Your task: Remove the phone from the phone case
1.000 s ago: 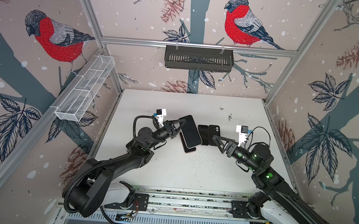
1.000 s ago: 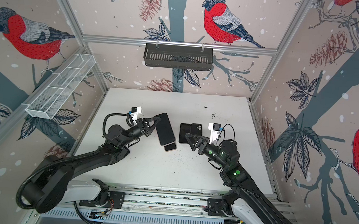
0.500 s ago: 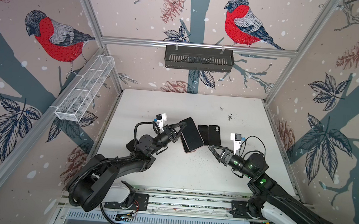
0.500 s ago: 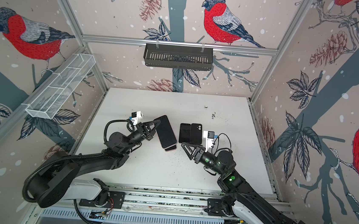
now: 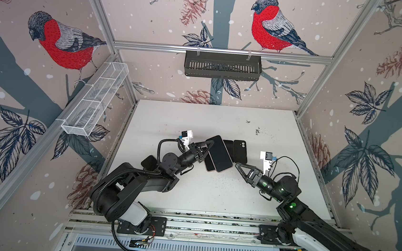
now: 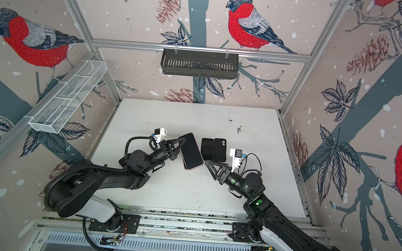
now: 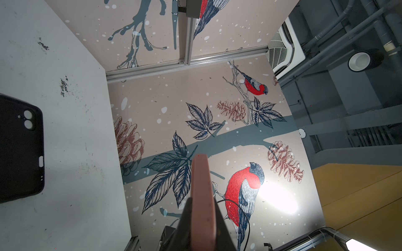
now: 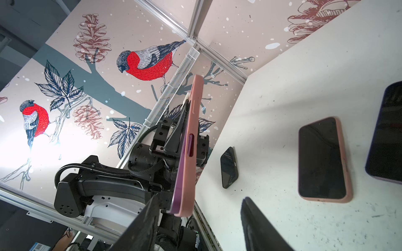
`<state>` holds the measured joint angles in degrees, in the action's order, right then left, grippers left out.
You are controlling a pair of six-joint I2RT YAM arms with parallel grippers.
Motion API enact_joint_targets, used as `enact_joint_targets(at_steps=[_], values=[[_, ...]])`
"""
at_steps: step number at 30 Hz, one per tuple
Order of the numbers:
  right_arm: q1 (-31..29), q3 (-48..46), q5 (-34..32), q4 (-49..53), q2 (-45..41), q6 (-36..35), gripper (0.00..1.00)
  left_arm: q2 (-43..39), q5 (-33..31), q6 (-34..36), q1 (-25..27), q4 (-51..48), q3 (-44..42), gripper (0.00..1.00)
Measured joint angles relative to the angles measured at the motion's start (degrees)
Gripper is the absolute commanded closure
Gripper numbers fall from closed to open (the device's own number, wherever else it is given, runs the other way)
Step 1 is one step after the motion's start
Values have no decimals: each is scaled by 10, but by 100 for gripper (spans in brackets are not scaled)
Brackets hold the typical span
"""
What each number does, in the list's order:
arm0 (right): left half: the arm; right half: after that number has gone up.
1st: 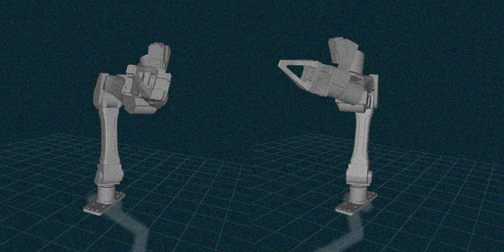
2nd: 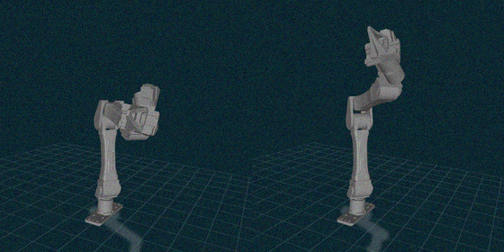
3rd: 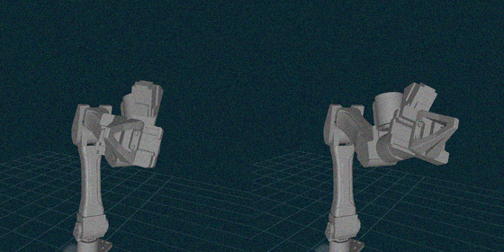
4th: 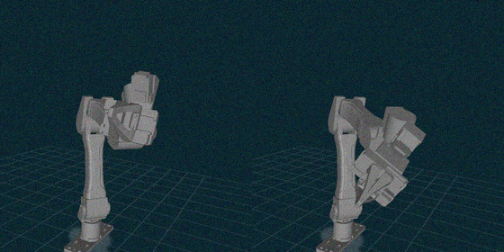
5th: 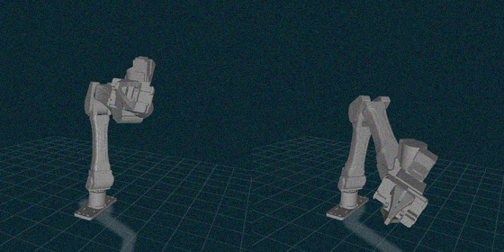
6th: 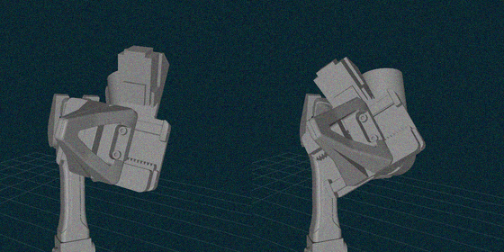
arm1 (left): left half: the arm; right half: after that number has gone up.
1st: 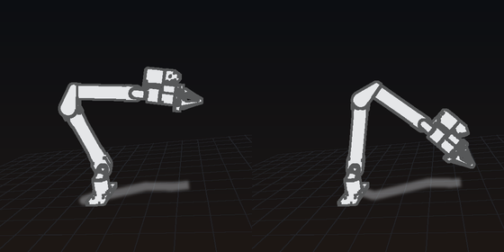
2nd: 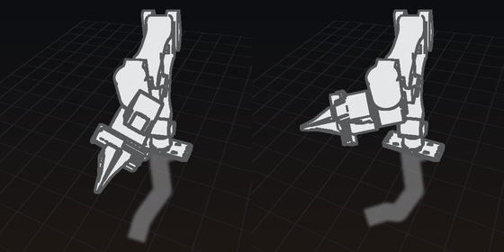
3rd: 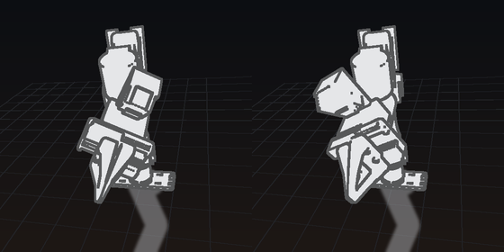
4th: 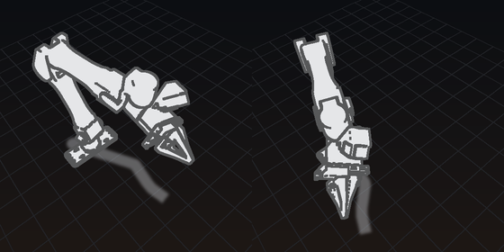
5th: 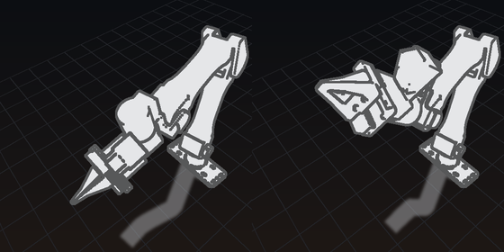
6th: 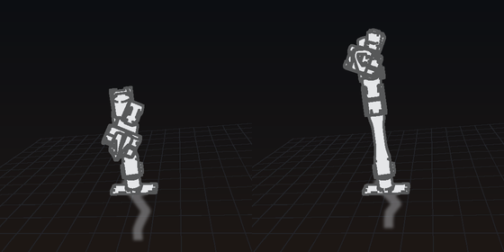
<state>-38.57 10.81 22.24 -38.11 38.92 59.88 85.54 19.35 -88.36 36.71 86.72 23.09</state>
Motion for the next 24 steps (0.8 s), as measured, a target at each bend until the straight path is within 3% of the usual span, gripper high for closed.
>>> enact_joint_targets(at_steps=[24], values=[[-2, -41, 0, -26, -31, 31, 43, 29, -16, 2, 27, 13, 17, 100]])
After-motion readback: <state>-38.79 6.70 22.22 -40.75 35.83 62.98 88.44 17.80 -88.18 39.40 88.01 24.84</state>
